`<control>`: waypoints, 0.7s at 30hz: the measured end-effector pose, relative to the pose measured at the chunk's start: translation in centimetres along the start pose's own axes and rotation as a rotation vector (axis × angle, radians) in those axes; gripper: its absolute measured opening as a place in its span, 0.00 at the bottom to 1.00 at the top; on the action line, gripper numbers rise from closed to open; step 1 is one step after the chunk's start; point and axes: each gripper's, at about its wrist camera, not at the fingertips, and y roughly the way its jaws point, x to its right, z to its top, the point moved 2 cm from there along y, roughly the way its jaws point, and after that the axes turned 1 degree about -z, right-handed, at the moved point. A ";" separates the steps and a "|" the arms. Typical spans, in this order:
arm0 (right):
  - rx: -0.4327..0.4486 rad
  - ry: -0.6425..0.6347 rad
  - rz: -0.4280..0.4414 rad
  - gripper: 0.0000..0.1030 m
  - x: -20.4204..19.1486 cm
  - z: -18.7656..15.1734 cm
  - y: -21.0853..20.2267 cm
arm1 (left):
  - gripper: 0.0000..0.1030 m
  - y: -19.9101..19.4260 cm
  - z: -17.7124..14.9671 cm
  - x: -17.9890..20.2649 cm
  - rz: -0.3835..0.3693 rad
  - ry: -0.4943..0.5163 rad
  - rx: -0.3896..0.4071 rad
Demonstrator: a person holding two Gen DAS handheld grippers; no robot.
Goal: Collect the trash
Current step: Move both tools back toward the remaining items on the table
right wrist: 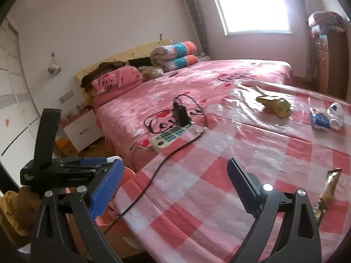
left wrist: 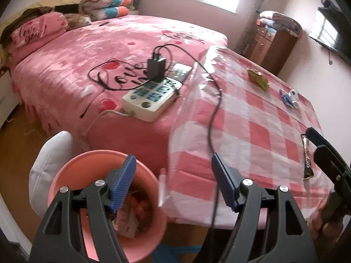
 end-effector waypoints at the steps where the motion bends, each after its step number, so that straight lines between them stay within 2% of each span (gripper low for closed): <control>1: 0.002 0.009 -0.006 0.91 0.4 0.0 -0.2 | 0.70 0.0 0.1 0.5 -0.004 0.009 0.000; 9: 0.040 0.094 -0.058 0.91 4.6 0.1 -2.0 | 0.70 0.1 1.1 4.9 -0.026 0.093 0.002; 21: 0.101 0.297 -0.186 0.91 13.6 0.4 -6.3 | 0.70 2.5 5.4 14.2 -0.105 0.217 0.024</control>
